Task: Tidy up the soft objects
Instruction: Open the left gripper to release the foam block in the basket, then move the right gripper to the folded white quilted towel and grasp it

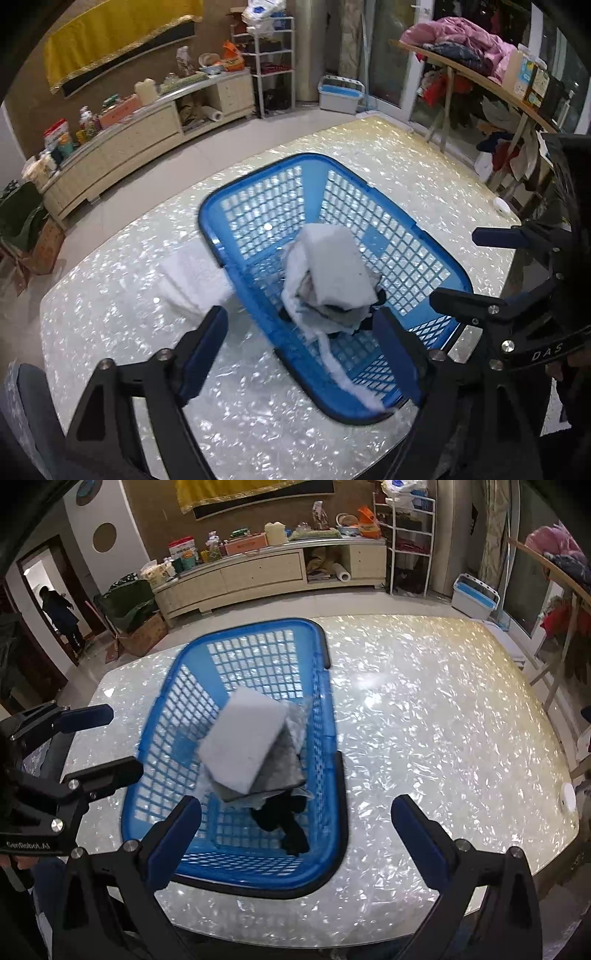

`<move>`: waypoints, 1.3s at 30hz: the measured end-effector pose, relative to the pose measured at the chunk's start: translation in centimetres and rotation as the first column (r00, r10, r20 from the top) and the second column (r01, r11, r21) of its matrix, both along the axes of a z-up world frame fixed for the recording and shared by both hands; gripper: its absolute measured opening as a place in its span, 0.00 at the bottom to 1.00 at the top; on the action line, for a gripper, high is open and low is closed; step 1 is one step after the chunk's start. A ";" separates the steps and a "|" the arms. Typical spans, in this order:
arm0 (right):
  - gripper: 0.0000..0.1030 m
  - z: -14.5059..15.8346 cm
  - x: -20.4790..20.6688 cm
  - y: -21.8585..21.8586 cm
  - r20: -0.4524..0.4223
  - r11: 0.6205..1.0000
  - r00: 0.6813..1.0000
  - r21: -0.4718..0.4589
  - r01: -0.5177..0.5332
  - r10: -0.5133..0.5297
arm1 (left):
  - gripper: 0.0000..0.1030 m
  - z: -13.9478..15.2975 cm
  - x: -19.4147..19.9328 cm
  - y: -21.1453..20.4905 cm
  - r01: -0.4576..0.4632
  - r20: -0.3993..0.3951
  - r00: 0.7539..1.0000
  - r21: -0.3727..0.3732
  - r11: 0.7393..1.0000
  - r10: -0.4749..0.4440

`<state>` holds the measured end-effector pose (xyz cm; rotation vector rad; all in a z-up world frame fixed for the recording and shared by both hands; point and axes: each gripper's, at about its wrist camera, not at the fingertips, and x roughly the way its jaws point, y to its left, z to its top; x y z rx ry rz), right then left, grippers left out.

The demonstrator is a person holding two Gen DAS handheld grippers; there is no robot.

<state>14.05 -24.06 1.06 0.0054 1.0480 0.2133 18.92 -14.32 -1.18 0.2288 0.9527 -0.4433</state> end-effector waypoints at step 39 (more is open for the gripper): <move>0.99 -3.4 6.3 22.8 -0.054 0.908 0.923 -0.166 -0.384 0.381 | 1.00 -4.3 0.2 23.2 -0.407 -0.101 0.911 -0.076 0.910 0.399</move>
